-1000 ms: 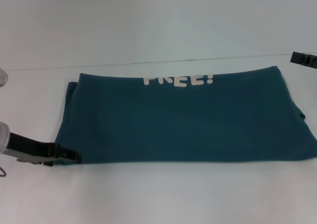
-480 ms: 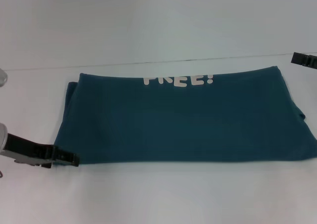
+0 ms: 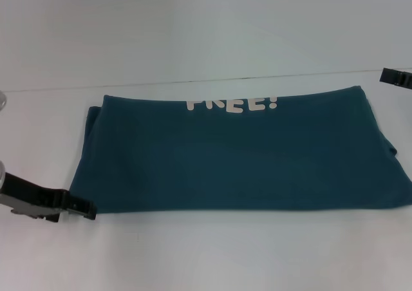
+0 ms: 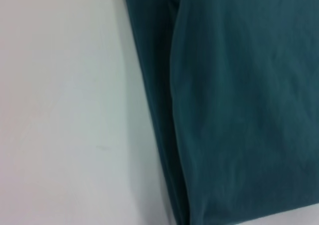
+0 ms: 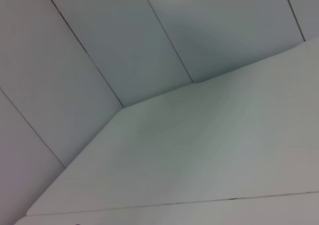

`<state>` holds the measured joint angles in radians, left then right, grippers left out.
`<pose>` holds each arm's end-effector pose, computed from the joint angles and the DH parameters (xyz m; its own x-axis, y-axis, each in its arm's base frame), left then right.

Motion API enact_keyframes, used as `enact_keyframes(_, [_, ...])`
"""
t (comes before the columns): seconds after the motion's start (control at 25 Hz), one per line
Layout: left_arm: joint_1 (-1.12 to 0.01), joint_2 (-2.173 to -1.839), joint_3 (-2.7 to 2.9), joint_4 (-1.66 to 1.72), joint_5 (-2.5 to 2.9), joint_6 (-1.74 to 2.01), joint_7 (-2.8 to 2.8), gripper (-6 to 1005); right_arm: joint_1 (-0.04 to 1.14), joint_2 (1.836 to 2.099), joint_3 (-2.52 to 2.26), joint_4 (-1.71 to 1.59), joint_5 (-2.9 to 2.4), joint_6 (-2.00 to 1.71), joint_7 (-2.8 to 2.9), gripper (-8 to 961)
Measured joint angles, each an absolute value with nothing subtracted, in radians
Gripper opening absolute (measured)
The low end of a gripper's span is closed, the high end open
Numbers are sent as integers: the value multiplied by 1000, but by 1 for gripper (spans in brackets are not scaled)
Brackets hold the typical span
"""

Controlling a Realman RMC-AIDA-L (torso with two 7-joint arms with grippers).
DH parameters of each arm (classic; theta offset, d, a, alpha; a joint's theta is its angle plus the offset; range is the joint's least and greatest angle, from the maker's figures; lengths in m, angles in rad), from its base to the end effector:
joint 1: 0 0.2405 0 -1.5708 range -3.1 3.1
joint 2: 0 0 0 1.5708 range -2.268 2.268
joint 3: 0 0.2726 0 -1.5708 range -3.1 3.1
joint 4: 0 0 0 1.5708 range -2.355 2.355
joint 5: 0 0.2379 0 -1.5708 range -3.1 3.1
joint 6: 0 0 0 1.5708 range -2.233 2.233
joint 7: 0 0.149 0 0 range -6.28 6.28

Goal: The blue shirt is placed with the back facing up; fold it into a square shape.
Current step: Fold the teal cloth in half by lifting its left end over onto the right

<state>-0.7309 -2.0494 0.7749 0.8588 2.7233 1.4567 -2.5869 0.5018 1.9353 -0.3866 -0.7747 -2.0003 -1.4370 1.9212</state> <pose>-0.2916 0.4174 0.0201 0.2893 0.9512 0.1076 0.8998 -0.2318 -0.3697 0.3485 0.3917 0.1330 0.4048 -0.5178 -0.7537 -0.8888 -0.4164 -0.1912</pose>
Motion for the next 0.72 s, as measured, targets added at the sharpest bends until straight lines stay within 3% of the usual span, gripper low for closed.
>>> enact_keyframes(0.72, [-757,-2056,786,826,2724,1459,-2615,879,506,1931,-387,-776,-2000,-1441,1925,905])
